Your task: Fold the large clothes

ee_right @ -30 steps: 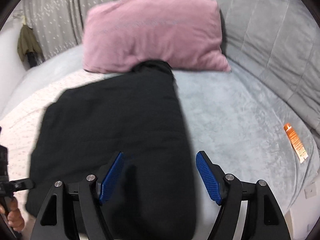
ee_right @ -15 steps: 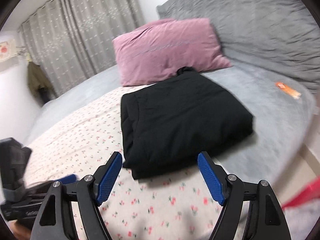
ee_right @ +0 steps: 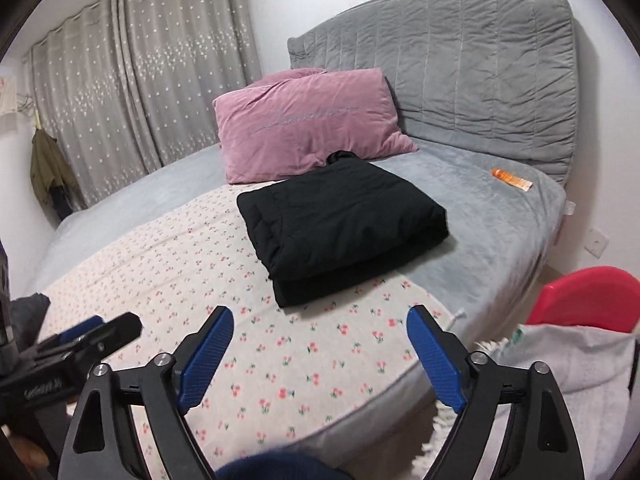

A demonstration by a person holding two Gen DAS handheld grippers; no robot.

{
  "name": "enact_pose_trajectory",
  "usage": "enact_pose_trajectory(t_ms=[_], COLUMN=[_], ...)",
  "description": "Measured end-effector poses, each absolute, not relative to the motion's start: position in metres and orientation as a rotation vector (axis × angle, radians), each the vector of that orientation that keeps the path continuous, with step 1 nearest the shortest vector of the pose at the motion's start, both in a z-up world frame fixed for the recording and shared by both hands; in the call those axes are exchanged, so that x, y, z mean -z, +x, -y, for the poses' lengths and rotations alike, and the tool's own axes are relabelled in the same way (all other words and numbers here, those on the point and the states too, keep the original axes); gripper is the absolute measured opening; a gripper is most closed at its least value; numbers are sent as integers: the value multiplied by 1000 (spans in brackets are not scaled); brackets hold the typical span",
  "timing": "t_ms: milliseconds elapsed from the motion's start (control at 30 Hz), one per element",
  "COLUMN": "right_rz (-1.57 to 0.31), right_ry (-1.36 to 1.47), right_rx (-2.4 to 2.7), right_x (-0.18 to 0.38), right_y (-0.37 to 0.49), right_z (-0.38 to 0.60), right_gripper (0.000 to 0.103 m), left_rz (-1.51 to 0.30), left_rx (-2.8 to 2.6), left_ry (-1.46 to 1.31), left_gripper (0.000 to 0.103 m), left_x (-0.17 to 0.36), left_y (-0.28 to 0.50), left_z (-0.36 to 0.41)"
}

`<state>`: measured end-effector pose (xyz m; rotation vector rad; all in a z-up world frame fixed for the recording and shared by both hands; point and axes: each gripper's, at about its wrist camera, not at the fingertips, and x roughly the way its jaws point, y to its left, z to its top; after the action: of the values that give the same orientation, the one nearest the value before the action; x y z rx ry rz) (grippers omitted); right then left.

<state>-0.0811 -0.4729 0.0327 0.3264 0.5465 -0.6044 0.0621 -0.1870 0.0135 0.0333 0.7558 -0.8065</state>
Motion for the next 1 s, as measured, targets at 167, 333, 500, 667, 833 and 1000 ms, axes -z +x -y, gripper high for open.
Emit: enact_pose_trajectory(t_ms=[167, 333, 500, 667, 833, 1000], right_rz=[-515, -501, -505, -509, -496, -505], right_ry=[265, 266, 226, 198, 177, 165], right_rx=[665, 683, 708, 724, 738, 753], right_x=[-42, -49, -54, -58, -61, -58], right_y=[-93, -101, -104, -105, -107, -105], right_z=[449, 436, 422, 409, 401, 397], right_gripper=[103, 103, 103, 103, 103, 103], left_rz=[-695, -665, -670, -641, -617, -606], left_rx=[792, 838, 854, 882, 877, 872], left_ry=[85, 91, 61, 77, 81, 84], left_gripper=[102, 102, 102, 102, 102, 102], left_x=[-24, -27, -31, -36, -36, -37], left_y=[44, 30, 25, 17, 14, 14], left_z=[172, 159, 150, 151, 150, 149])
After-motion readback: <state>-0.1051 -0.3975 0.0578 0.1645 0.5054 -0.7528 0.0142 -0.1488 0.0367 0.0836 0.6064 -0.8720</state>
